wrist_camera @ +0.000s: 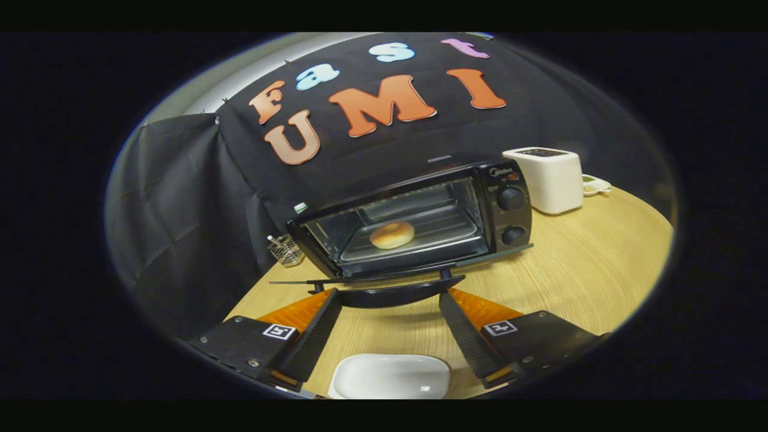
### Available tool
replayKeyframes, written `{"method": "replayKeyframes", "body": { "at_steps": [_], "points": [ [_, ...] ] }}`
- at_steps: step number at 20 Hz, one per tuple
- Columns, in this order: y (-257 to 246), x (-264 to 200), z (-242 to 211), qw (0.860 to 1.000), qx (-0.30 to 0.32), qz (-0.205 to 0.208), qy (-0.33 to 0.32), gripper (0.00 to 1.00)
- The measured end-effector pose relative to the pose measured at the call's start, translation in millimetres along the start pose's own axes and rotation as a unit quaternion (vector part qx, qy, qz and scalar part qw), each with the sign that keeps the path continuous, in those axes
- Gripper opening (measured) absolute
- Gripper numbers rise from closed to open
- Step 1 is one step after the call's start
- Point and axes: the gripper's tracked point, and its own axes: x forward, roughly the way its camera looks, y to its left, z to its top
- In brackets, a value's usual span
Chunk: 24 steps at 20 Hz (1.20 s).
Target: Open the toaster oven, put the food inside, and close the toaster oven door.
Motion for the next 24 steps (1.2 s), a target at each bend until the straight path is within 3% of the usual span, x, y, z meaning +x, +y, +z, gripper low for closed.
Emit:
{"method": "replayKeyframes", "body": {
  "at_steps": [7, 11, 17, 24],
  "points": [
    [4.0, 31.5, 53.0, 0.999, -0.020, -0.011, -0.042, 0.98],
    [-16.1, 42.3, 59.4, 0.993, -0.075, -0.072, -0.052, 0.95],
    [-1.3, 30.9, 57.4, 0.992, -0.097, -0.055, -0.064, 0.93],
    [12.5, -38.2, 78.9, 0.982, -0.122, -0.025, -0.142, 0.93]
  ]
}}
